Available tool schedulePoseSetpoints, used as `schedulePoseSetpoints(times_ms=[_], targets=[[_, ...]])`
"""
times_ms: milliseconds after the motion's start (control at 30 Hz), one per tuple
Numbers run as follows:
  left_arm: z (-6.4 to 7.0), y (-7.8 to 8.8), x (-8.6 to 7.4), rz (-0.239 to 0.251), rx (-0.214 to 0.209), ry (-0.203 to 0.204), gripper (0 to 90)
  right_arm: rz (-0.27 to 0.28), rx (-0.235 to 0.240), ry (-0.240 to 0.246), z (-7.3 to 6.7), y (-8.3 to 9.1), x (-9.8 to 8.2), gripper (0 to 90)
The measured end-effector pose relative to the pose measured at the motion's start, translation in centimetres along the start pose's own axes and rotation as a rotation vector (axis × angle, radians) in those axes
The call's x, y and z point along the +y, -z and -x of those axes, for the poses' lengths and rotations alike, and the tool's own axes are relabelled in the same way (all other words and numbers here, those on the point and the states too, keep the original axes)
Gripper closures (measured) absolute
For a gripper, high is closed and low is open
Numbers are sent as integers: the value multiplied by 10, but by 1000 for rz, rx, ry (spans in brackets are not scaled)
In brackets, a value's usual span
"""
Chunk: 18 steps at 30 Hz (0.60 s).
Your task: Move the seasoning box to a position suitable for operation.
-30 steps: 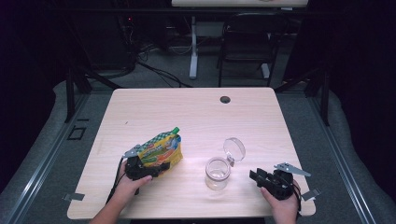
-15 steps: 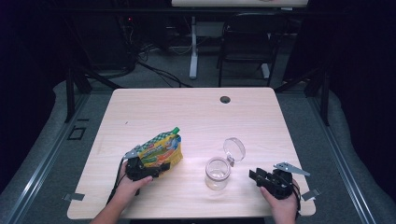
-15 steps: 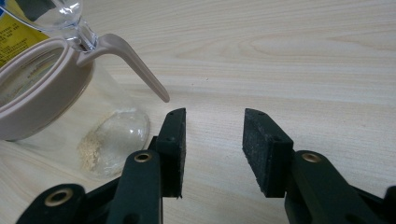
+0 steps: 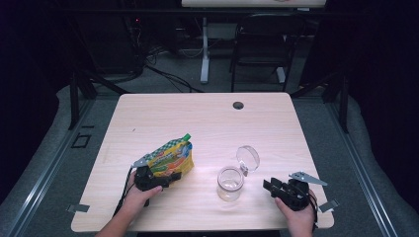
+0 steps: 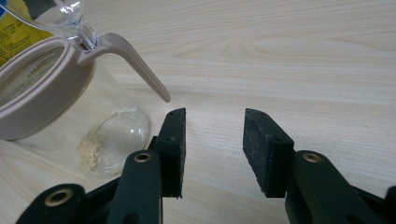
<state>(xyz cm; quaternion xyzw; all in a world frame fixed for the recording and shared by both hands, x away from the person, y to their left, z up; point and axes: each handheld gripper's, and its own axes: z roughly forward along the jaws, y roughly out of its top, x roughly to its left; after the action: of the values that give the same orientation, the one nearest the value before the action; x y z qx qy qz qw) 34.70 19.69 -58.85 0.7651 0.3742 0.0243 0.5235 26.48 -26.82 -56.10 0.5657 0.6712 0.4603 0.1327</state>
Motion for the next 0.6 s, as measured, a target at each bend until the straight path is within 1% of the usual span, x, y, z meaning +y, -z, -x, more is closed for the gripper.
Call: schedulePoseSetpoints(times_ms=[100,300,500,600], targets=[[0,0,0,-9,-16,9,399,3,0,-1,0,0,0,599],[0,-1,0,-1,-22,8,436,2,4,1,0,0,0,599],[1,-1,0,3,-13,-5,459,-1,5,3,0,0,0,604],[2,-1,0,14,-3,-20,476,-4,5,6,0,-1,0,606]])
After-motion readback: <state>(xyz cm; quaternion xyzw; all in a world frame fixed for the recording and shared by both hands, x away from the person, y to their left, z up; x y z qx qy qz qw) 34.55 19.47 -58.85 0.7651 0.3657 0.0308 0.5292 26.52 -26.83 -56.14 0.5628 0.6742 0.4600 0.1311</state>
